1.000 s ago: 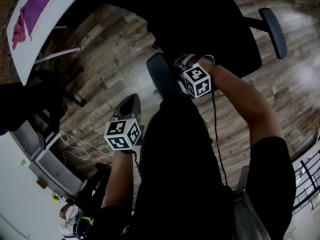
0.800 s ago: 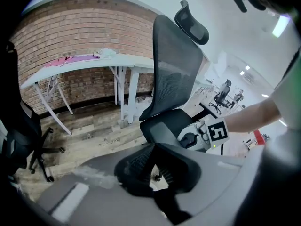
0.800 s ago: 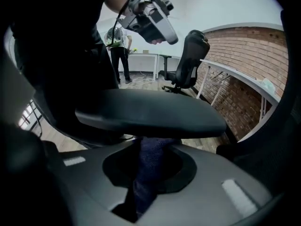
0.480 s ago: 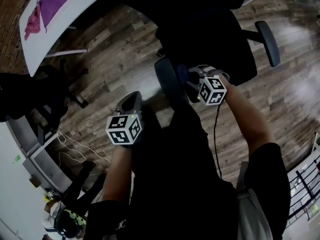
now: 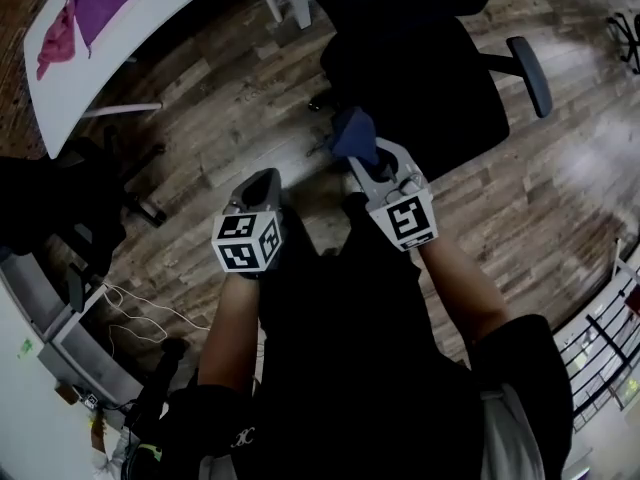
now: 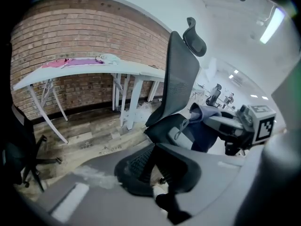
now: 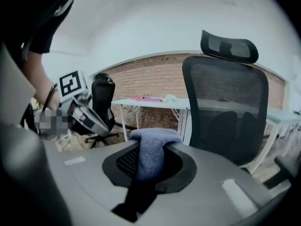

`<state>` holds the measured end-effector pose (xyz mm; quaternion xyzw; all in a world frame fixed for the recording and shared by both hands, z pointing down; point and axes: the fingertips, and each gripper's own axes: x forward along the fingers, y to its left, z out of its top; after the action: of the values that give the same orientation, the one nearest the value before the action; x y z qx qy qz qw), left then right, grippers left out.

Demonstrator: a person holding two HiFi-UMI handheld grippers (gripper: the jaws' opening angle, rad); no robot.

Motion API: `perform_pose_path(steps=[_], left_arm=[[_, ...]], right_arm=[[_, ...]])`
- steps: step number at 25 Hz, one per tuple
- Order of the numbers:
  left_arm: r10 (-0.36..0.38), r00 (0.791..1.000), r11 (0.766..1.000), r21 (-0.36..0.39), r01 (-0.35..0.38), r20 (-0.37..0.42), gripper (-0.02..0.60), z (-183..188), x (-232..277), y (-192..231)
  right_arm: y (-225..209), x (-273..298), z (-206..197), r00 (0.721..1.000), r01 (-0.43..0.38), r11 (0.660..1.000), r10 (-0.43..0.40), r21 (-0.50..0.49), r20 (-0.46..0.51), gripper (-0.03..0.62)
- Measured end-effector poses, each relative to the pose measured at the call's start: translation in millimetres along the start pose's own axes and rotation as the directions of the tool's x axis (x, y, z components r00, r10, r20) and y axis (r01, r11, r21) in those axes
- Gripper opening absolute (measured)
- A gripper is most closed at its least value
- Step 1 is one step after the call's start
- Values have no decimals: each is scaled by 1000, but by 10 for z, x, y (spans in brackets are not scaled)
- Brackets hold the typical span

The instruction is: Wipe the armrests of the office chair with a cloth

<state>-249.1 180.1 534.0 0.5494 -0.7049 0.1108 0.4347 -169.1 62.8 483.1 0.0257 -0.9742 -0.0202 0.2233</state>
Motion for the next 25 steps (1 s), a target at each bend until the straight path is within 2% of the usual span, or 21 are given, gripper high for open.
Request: perform_pose_path(steps=[2, 4, 6, 8, 11, 13, 15, 17, 21, 23, 25], left_arm=[[-22, 1000, 1000, 0, 22, -3, 6, -41, -56, 217], [-51, 999, 998, 21, 51, -16, 6, -86, -118, 426], [-80, 996, 995, 59, 82, -34, 6, -125, -190, 625], [-108, 993, 988, 103, 113, -50, 6, -137, -255, 822], [-137, 987, 977, 154, 148, -78, 6, -157, -324, 1142], [-145, 985, 974, 163, 158, -92, 6, -201, -352, 1333], [-149, 983, 973, 162, 164, -103, 6, -254, -357, 1472], [-157, 981, 972, 159, 175, -117, 6, -315, -317, 1555], [-191, 967, 961, 169, 219, -168, 6, -542, -166, 1584], [-208, 959, 952, 187, 243, -190, 6, -654, -81, 1572], [-217, 953, 944, 202, 259, -210, 6, -747, 17, 1571]], right_arm=[[293, 119, 101, 998, 51, 994, -53, 98, 24, 64], [541, 261, 104, 994, 103, 979, -105, 176, 2, 65], [725, 382, 26, 986, 169, 939, -163, 299, -46, 66], [832, 491, -122, 967, 255, 860, -234, 442, -104, 64], [939, 654, -414, 920, 386, 699, -337, 602, -199, 64], [991, 721, -628, 882, 461, 591, -391, 662, -265, 64], [982, 743, -837, 834, 530, 490, -449, 692, -321, 66], [887, 732, -1039, 776, 594, 403, -514, 696, -365, 66], [593, 599, -1509, 630, 720, 264, -636, 642, -445, 66], [480, 507, -1776, 554, 758, 167, -676, 631, -486, 66], [383, 413, -1921, 487, 753, 58, -719, 655, -496, 66]])
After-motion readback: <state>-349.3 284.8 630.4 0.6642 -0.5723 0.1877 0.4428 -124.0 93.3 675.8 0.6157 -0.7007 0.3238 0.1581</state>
